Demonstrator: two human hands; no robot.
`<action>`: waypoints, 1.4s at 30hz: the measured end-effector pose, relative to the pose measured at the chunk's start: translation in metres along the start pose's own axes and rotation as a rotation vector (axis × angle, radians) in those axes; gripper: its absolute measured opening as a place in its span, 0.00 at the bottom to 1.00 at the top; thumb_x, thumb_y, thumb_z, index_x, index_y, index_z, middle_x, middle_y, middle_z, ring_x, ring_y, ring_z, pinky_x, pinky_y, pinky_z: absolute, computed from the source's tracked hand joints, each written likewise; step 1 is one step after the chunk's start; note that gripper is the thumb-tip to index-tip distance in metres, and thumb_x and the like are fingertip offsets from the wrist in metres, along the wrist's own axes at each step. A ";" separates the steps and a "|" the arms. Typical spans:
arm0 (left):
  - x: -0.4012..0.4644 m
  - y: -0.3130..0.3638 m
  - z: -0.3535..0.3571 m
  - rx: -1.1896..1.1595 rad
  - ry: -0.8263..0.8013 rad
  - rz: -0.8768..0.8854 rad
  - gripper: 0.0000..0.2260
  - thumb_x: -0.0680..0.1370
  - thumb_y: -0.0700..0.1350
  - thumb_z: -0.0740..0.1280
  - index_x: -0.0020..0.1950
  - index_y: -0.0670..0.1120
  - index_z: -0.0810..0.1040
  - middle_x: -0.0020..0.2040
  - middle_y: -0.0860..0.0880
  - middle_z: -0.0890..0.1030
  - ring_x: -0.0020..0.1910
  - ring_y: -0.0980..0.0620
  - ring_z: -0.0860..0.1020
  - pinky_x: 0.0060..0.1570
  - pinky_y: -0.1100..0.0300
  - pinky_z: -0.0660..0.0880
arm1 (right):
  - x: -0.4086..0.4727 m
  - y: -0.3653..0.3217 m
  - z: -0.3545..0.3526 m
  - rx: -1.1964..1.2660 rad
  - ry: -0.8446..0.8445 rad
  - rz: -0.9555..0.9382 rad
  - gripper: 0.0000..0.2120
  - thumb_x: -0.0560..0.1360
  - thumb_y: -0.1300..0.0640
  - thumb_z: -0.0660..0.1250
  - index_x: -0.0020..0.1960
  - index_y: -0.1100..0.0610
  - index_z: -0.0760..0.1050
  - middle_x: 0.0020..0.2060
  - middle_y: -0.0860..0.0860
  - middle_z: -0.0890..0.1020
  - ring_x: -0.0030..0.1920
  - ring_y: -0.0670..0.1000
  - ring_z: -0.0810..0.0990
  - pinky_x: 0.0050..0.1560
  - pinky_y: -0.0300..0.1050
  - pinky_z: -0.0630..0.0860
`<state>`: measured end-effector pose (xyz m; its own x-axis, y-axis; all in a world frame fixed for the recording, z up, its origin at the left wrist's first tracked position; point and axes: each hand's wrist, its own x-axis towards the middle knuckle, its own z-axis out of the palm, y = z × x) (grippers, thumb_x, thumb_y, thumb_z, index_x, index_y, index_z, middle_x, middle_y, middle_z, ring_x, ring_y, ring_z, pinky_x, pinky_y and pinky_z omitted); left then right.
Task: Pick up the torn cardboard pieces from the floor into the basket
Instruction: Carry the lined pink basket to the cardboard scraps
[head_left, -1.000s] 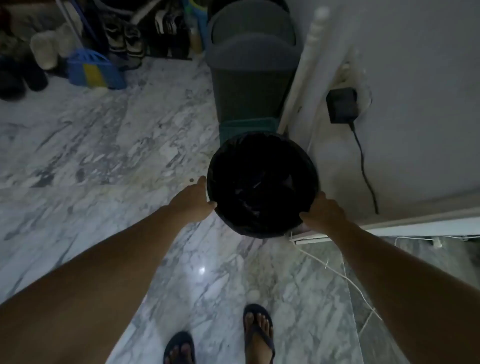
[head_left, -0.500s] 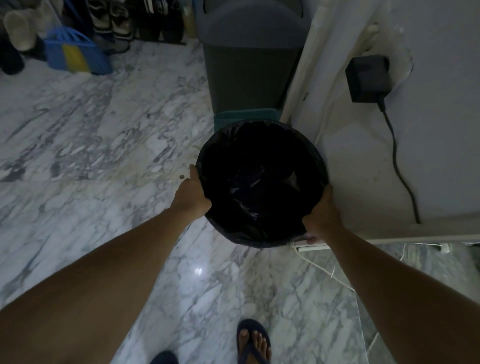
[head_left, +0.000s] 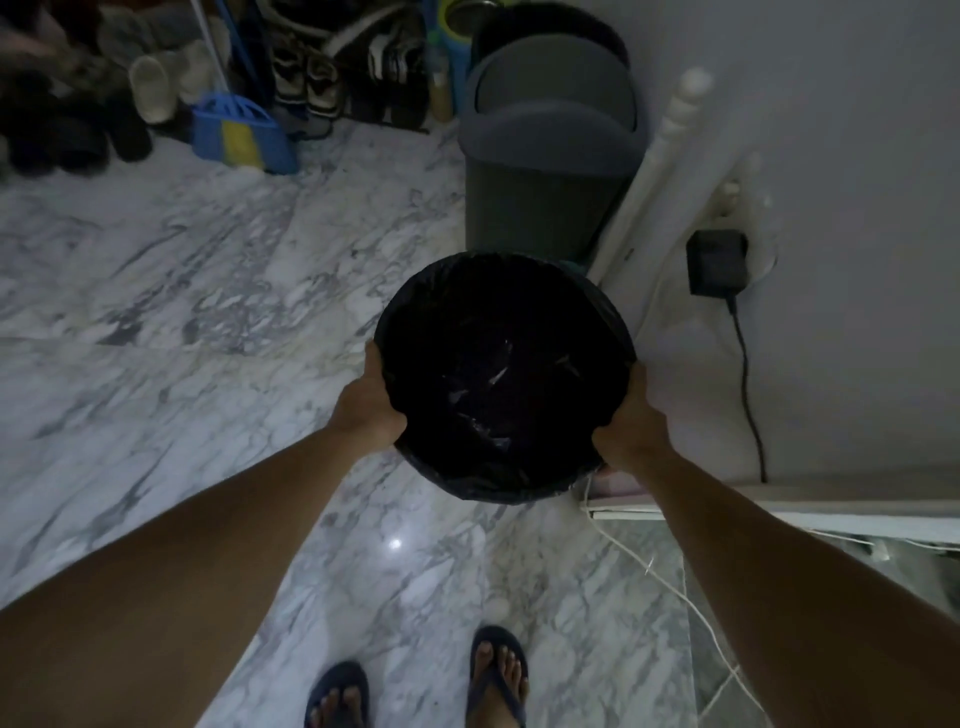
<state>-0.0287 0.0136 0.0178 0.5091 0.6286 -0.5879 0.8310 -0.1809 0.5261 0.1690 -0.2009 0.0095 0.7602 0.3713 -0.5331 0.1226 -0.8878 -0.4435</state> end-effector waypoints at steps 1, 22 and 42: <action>-0.012 0.003 -0.013 -0.002 0.007 -0.005 0.47 0.74 0.36 0.65 0.76 0.53 0.31 0.65 0.38 0.73 0.56 0.40 0.77 0.55 0.48 0.78 | -0.008 -0.012 -0.008 -0.006 -0.015 -0.009 0.47 0.71 0.63 0.67 0.79 0.50 0.40 0.60 0.66 0.76 0.57 0.69 0.77 0.57 0.58 0.78; -0.262 0.032 -0.248 -0.609 0.307 -0.290 0.51 0.70 0.31 0.73 0.78 0.53 0.41 0.73 0.41 0.66 0.52 0.38 0.80 0.48 0.47 0.79 | -0.182 -0.261 -0.147 -0.140 -0.215 -0.317 0.42 0.75 0.65 0.66 0.78 0.43 0.46 0.67 0.63 0.69 0.53 0.69 0.78 0.41 0.64 0.82; -0.510 -0.172 -0.326 -1.138 0.659 -0.517 0.05 0.74 0.32 0.70 0.47 0.35 0.78 0.47 0.38 0.81 0.45 0.43 0.81 0.41 0.50 0.80 | -0.404 -0.429 -0.022 -0.474 -0.334 -0.771 0.28 0.72 0.61 0.68 0.69 0.59 0.62 0.53 0.61 0.77 0.47 0.61 0.80 0.39 0.54 0.82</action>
<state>-0.5047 -0.0297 0.4273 -0.2528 0.7258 -0.6398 0.0947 0.6767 0.7301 -0.1771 0.0242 0.4310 0.1511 0.8917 -0.4267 0.8131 -0.3576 -0.4593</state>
